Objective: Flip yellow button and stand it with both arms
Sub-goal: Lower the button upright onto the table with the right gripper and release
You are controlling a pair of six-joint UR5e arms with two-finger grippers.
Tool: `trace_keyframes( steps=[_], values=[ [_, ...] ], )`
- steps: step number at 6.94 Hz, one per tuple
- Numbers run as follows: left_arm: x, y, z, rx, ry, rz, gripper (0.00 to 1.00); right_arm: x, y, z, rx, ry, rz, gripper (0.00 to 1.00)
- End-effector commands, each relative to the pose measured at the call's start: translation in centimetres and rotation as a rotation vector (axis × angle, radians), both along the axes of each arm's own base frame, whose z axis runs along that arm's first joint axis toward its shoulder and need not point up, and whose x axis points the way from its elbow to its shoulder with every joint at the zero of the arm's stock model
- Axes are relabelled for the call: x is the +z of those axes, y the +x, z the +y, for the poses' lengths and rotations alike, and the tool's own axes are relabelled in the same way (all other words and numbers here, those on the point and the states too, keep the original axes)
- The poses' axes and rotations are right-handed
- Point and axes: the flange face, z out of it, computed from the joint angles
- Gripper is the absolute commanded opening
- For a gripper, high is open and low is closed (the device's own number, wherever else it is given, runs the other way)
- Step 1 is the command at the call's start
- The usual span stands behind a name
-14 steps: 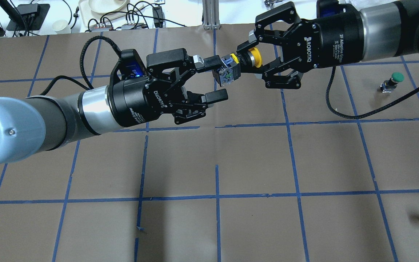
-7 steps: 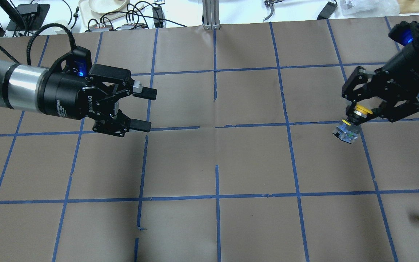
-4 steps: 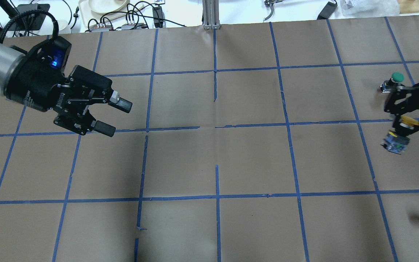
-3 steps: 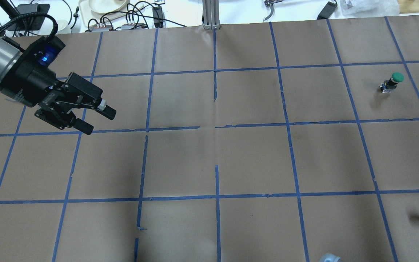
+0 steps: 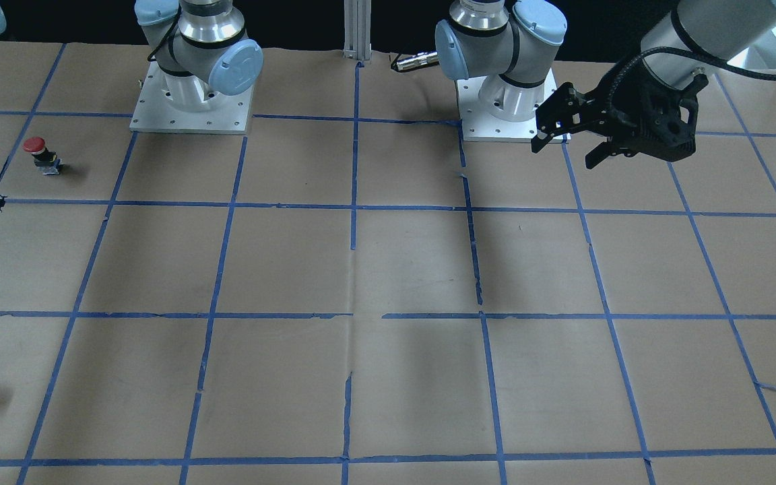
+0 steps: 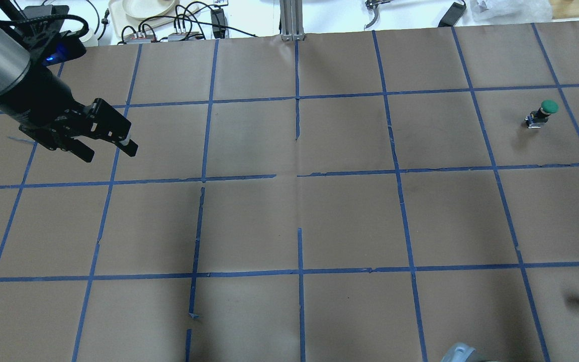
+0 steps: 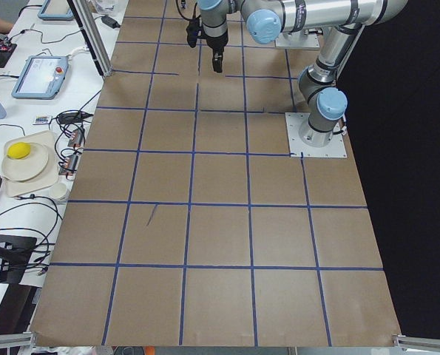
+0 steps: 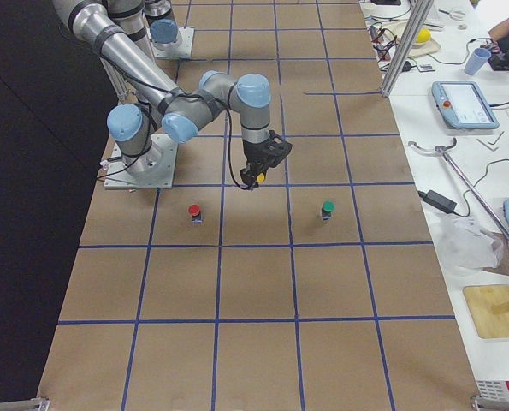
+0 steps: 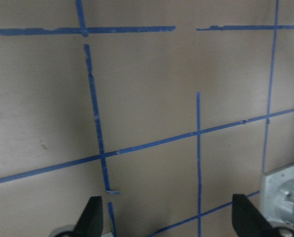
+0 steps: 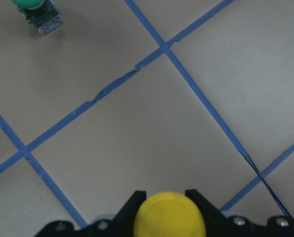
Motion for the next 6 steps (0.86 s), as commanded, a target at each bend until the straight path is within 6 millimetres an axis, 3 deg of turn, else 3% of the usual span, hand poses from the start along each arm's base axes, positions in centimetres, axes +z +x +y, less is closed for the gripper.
trace_keyframes(
  steps=[1,4,6],
  values=[
    [0.0,-4.0,-1.3,-0.046,-0.084,-0.21,0.92,-4.8,-1.8,1.4,0.009,-0.058,-0.025,0.11],
    [-1.1,-5.2,-3.4,0.136,-0.072,-0.212,0.92,-8.7,-2.9,2.0,0.119,-0.173,0.066,0.12],
    [-1.0,-8.2,-3.6,0.163,-0.077,-0.219,0.92,-9.6,-3.4,2.0,0.151,-0.207,0.031,0.17]
  ],
)
